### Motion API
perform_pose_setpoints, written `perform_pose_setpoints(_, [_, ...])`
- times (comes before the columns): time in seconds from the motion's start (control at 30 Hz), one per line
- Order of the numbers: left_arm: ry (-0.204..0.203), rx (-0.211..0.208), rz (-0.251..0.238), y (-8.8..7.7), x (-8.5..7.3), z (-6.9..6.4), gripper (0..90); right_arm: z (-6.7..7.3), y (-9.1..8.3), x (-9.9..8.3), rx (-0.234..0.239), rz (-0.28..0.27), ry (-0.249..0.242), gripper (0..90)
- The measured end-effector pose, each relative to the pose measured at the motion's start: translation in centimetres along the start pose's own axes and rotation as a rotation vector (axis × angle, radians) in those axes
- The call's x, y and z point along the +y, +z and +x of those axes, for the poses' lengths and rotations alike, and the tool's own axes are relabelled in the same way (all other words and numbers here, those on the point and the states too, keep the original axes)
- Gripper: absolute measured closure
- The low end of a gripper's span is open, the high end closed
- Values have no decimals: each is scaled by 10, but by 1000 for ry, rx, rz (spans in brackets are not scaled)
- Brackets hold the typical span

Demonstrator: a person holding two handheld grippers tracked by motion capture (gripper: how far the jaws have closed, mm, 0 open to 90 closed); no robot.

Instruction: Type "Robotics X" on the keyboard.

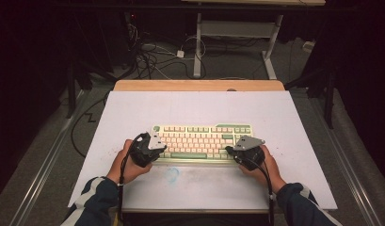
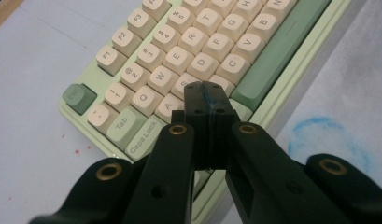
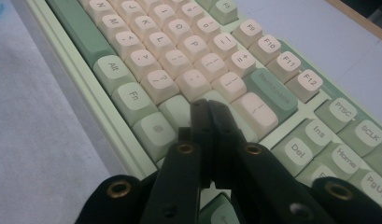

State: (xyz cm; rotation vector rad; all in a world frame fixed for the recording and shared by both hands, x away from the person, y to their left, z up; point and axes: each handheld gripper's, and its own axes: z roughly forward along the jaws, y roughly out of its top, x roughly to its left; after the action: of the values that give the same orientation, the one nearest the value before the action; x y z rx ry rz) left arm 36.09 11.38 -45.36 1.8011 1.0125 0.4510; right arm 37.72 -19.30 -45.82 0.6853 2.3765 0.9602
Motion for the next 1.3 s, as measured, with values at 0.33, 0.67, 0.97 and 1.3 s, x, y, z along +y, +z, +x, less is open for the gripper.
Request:
perform_pose_setpoints(0.33, [10, -12, 14, 17, 3, -6, 873, 0, 0, 0, -2, -1, -1, 900])
perform_pose_setpoints(0.67, [23, -14, 37, 29, 3, -9, 873, 1, 0, 0, -4, -2, -2, 900])
perform_pose_setpoints(0.97, [27, -19, 47, 31, 1, -10, 872, 1, 0, 0, -5, -2, -4, 900])
perform_pose_setpoints(1.3, [31, -17, 43, 32, 1, -10, 872, 1, 0, -1, -9, -3, -7, 900])
